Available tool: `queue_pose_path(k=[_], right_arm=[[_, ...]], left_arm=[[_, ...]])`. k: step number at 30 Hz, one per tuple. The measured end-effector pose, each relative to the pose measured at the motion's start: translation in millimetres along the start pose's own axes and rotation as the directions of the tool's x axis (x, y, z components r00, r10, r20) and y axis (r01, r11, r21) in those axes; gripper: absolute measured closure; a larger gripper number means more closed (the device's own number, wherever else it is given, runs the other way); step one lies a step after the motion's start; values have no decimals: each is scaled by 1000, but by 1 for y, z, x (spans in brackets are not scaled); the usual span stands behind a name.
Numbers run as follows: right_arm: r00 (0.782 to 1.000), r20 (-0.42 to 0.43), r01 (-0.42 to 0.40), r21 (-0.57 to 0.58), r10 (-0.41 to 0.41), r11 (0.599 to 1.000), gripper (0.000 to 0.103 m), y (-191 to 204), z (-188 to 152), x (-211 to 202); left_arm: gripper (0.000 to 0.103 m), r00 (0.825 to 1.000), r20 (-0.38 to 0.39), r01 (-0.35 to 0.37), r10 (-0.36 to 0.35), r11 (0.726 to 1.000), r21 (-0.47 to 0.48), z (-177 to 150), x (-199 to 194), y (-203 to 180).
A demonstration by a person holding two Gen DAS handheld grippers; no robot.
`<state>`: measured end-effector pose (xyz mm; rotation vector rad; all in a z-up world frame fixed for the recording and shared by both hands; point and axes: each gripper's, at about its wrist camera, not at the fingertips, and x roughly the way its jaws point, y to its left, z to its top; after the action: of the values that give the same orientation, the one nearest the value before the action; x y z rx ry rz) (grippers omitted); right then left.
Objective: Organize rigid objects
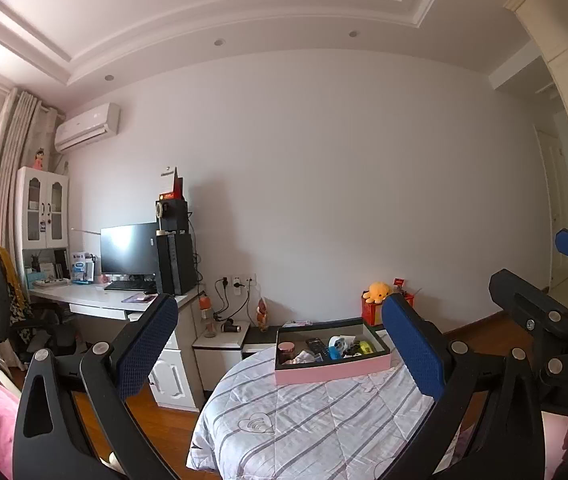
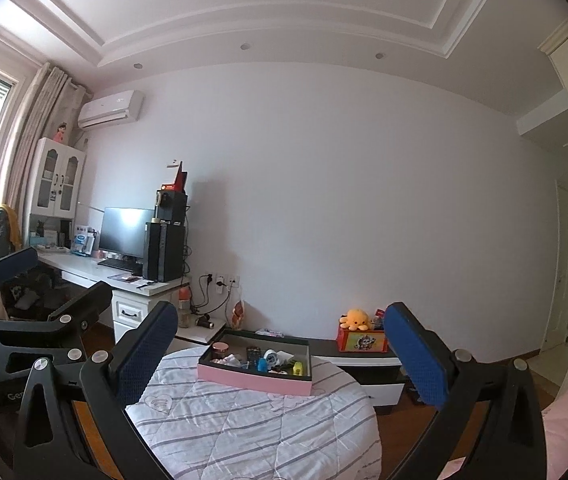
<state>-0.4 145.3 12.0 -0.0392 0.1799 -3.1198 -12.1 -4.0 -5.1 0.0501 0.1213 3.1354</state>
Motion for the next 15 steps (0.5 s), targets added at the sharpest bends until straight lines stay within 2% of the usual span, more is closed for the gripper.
queue_pose_path(k=[15], right_arm=[[999,-10,48,17,-48,999,0,-5,-5,-4]], left_arm=[[0,1000,-11,11,-11,1000,1,-1,3,-7]])
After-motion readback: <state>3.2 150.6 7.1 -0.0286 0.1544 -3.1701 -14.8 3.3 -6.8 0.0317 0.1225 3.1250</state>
